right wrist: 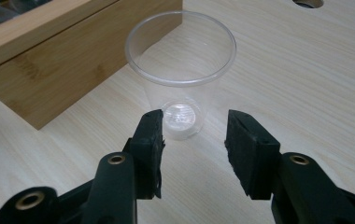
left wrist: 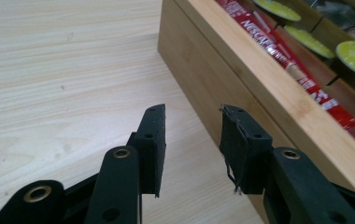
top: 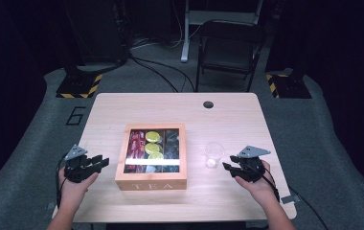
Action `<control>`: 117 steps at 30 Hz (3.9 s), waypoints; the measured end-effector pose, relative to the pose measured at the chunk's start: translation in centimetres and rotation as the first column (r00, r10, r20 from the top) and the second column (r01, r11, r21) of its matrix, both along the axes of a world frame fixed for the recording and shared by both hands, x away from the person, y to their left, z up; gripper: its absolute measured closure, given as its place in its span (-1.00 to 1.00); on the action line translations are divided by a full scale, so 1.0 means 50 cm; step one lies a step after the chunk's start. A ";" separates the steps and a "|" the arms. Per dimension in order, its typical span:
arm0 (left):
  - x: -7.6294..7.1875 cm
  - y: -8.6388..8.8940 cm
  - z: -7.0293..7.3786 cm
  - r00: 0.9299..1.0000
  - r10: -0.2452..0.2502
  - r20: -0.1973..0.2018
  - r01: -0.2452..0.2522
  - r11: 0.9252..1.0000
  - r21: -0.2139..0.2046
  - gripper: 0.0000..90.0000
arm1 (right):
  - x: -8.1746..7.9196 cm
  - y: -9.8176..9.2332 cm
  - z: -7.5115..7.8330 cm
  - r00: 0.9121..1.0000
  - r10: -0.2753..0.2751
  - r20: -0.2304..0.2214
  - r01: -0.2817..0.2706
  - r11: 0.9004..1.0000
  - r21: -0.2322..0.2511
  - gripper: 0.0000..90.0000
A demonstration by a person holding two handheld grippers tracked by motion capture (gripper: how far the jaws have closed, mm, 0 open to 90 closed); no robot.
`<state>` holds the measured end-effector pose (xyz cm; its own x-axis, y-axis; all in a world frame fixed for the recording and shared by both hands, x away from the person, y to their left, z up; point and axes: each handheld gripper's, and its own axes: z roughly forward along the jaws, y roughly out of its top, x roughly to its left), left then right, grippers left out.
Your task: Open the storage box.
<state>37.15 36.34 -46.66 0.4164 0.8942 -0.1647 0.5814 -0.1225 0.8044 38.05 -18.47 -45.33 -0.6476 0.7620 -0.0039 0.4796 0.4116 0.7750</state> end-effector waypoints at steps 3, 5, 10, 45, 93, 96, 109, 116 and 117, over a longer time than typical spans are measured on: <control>0.004 0.000 0.009 1.000 -0.002 -0.012 0.002 1.000 0.010 0.37 | 0.001 0.000 0.009 1.000 0.009 0.003 -0.008 1.000 -0.008 0.27; 0.005 0.000 0.018 1.000 0.000 -0.012 0.000 1.000 0.009 0.38 | 0.001 0.001 0.015 1.000 0.013 -0.006 -0.014 1.000 -0.016 0.28; 0.000 -0.008 0.054 1.000 -0.006 0.003 0.006 1.000 0.019 0.40 | 0.004 0.007 0.034 1.000 0.018 -0.026 -0.017 1.000 0.025 0.28; -0.114 -0.072 0.083 0.980 -0.182 0.085 0.177 0.982 0.065 0.42 | -0.055 0.202 0.062 0.948 0.318 0.018 -0.319 0.947 0.025 0.41; -0.117 -0.043 0.022 0.986 -0.151 0.076 0.150 0.989 0.019 0.23 | -0.060 0.215 -0.027 0.925 0.371 -0.084 -0.369 0.929 0.038 1.00; -0.118 -0.042 0.023 0.986 -0.152 0.076 0.151 0.988 0.017 0.23 | -0.061 0.216 -0.027 0.927 0.366 -0.079 -0.364 0.931 0.034 1.00; -0.118 -0.039 0.022 0.986 -0.147 0.080 0.146 0.989 0.015 0.23 | -0.059 0.213 -0.027 0.930 0.358 -0.084 -0.355 0.934 0.044 0.99; -0.117 -0.040 0.021 0.986 -0.143 0.086 0.142 0.990 0.013 0.23 | -0.060 0.215 -0.028 0.932 0.355 -0.078 -0.353 0.935 0.038 0.99; -0.118 -0.040 0.021 0.987 -0.140 0.084 0.140 0.990 0.012 0.23 | -0.061 0.215 -0.028 0.932 0.354 -0.079 -0.352 0.935 0.039 0.99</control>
